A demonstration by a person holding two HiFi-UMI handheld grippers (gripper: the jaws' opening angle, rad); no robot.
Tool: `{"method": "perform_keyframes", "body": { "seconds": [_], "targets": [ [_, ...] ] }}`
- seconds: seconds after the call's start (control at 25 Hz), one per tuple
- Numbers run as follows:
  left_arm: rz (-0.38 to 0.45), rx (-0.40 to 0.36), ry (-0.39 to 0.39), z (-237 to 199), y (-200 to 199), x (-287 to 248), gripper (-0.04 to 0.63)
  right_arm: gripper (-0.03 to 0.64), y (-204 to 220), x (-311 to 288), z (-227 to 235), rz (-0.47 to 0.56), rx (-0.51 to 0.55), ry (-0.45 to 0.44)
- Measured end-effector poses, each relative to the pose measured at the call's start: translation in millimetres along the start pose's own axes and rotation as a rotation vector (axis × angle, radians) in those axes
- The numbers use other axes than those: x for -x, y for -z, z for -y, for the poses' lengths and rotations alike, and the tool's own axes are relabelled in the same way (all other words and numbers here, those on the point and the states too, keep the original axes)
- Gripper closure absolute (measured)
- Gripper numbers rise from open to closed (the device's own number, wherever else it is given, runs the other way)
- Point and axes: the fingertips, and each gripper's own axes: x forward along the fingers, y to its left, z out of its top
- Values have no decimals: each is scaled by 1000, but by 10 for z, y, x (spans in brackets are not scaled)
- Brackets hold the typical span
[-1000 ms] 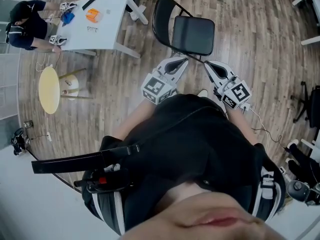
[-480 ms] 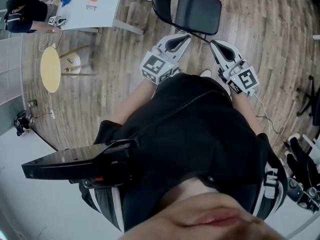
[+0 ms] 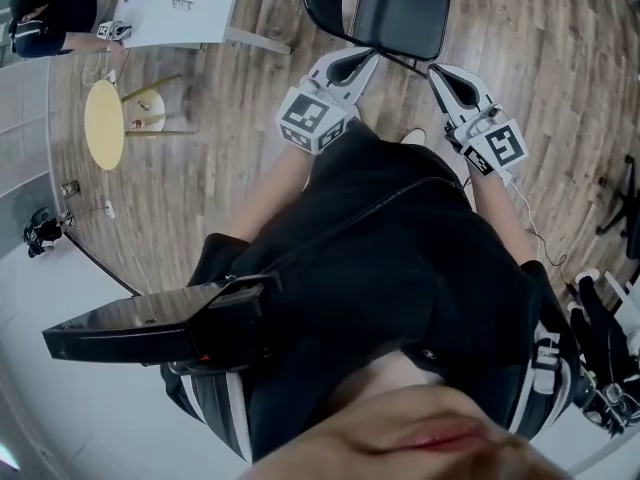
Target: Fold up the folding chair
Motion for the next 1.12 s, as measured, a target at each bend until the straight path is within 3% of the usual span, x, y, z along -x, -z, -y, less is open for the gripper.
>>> {"method": "perform_keyframes", "body": {
  "seconds": [0.24,0.68,1.12],
  "targets": [
    [4,-1,13,-71,-41,-69,591,606,-45,-7,75,9,-7,9],
    [-11,71,72,-1722,30,-260,591,606,232,-1424,667,-77,-47,91],
    [-102,126,115,-2881,298,-404,589,606,646,-2098,1204,-153,-123,201]
  ]
}}
